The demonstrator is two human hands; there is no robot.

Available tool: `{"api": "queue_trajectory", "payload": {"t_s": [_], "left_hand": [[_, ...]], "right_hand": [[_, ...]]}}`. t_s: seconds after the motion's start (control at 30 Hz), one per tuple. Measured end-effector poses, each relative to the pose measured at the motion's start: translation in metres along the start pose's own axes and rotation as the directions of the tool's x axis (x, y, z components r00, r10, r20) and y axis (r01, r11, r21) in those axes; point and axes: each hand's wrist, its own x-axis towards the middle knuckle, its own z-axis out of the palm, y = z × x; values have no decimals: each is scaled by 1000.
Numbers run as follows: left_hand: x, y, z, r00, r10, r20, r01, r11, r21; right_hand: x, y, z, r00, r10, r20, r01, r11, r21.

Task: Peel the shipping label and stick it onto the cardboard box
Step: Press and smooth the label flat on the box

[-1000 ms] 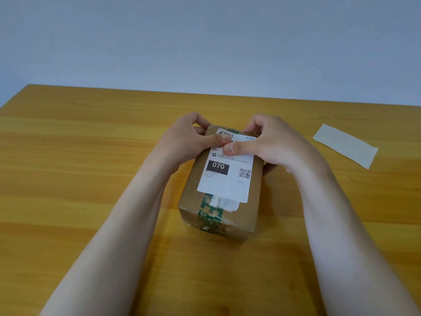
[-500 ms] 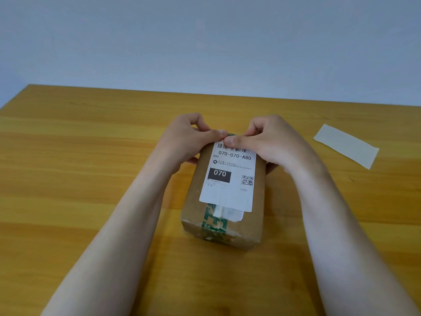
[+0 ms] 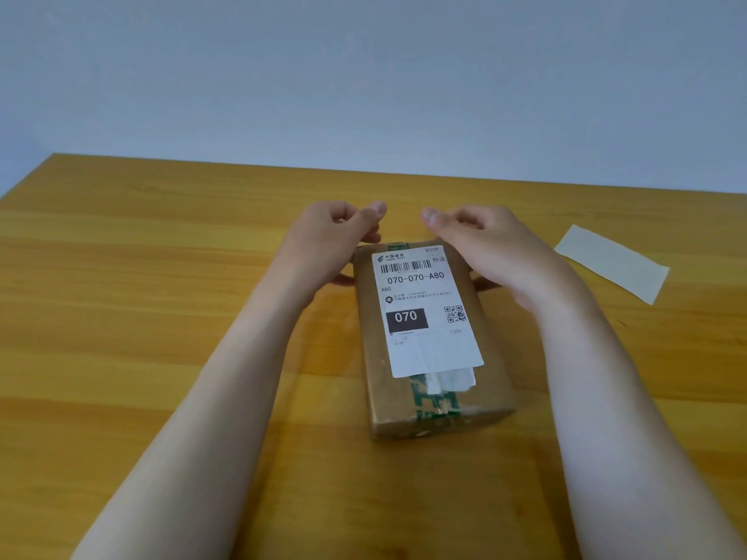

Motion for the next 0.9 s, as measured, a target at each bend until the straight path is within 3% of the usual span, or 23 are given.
{"api": "queue_trajectory", "payload": {"t_s": [0.13, 0.23, 0.3, 0.43, 0.67, 0.9], "left_hand": [[-12, 8, -20, 971, -142, 192, 76, 947, 312], [-22, 17, -22, 910, -210, 357, 116, 957, 267], [-26, 22, -16, 909, -176, 377, 92, 969, 230], [-21, 20, -10, 970, -78, 229, 40, 985, 167], [-10, 10, -8, 997, 46, 64, -54, 990, 134], [-1, -4, 1, 989, 31, 143, -52, 987, 151]], "right_hand": [[-12, -5, -11, 970, 77, 229, -77, 997, -10], [-20, -8, -16, 922, 97, 375, -77, 995, -66], [-21, -7, -16, 911, 74, 405, -51, 996, -67], [-16, -6, -13, 939, 17, 344, -16, 1000, -6], [1, 5, -7, 983, -104, 153, 87, 990, 111], [9, 13, 6, 981, -110, 162, 90, 988, 126]]}}
